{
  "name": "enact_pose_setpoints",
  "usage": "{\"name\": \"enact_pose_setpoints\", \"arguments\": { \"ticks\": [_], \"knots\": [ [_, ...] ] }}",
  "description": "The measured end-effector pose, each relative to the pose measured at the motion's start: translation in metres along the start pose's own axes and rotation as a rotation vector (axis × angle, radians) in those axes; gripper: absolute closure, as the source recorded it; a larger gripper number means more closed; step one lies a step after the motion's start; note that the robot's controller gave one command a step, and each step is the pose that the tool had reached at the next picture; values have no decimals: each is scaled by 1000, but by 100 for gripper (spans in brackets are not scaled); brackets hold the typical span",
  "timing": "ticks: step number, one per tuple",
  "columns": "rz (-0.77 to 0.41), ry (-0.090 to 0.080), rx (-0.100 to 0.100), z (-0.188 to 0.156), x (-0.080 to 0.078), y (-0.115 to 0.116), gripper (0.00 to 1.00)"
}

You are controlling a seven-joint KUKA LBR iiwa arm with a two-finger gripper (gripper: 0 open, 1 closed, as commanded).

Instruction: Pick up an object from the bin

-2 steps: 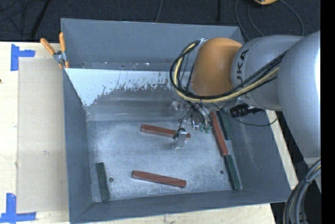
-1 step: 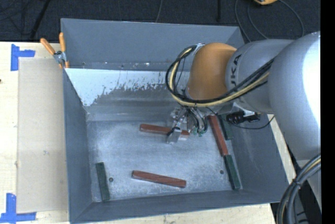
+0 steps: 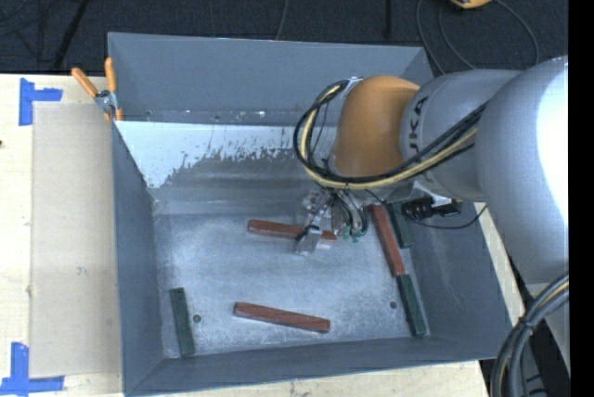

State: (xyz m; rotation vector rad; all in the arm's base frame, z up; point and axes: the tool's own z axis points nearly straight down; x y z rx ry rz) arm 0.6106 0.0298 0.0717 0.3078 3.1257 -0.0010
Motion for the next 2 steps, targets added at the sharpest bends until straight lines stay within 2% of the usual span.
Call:
{"name": "enact_pose_setpoints", "arguments": {
  "ticks": [1, 2],
  "knots": [
    [0, 4, 1, -5, 1, 0, 100],
    [0, 9, 1, -24, 3, -1, 100]
  ]
}}
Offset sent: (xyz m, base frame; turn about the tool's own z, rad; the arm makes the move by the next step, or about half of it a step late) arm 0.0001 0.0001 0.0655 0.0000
